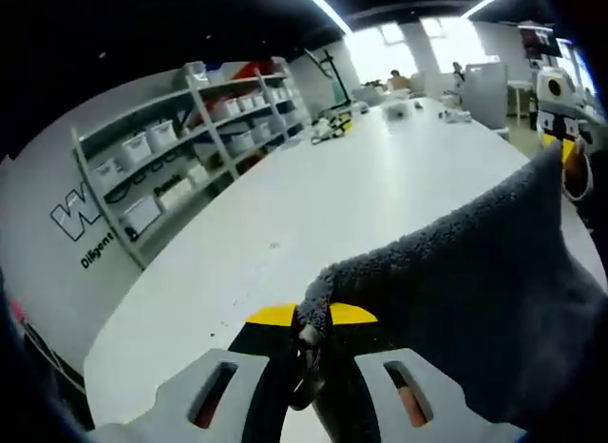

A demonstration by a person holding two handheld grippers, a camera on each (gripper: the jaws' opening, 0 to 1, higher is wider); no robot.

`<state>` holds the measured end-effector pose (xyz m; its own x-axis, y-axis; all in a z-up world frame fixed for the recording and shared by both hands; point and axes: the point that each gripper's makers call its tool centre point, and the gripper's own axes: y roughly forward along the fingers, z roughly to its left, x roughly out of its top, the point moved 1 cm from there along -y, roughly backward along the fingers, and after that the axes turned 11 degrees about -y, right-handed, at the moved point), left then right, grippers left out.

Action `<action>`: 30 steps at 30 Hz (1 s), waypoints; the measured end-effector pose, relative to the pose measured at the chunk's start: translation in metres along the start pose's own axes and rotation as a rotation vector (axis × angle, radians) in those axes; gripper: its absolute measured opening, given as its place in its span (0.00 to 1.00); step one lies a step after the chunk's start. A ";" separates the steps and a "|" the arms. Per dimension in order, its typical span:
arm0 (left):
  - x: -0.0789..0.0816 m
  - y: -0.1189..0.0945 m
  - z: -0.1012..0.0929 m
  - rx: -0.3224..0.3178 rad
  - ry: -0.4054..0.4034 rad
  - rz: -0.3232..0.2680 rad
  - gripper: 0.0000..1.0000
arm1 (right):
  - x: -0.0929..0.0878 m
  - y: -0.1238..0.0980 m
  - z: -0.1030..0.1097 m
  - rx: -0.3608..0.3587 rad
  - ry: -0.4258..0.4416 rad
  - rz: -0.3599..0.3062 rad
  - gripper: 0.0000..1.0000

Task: Open the folded towel by lifting each exposed corner and separating the folded layers until the towel lies flat within the target outline without major curled edges

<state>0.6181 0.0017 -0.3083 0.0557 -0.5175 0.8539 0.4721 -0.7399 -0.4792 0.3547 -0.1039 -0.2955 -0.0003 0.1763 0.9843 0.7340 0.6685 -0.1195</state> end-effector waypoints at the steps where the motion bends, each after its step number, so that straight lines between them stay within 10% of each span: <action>1: 0.001 0.006 -0.002 -0.009 0.007 0.004 0.09 | -0.003 -0.002 -0.001 -0.008 0.006 0.001 0.00; 30: 0.013 0.120 -0.130 -0.186 0.152 0.163 0.11 | -0.074 -0.094 0.003 -0.106 0.156 0.035 0.00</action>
<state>0.5616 -0.1498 -0.3809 -0.0213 -0.6841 0.7291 0.2975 -0.7005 -0.6486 0.2836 -0.1777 -0.3573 0.1262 0.0783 0.9889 0.7989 0.5830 -0.1482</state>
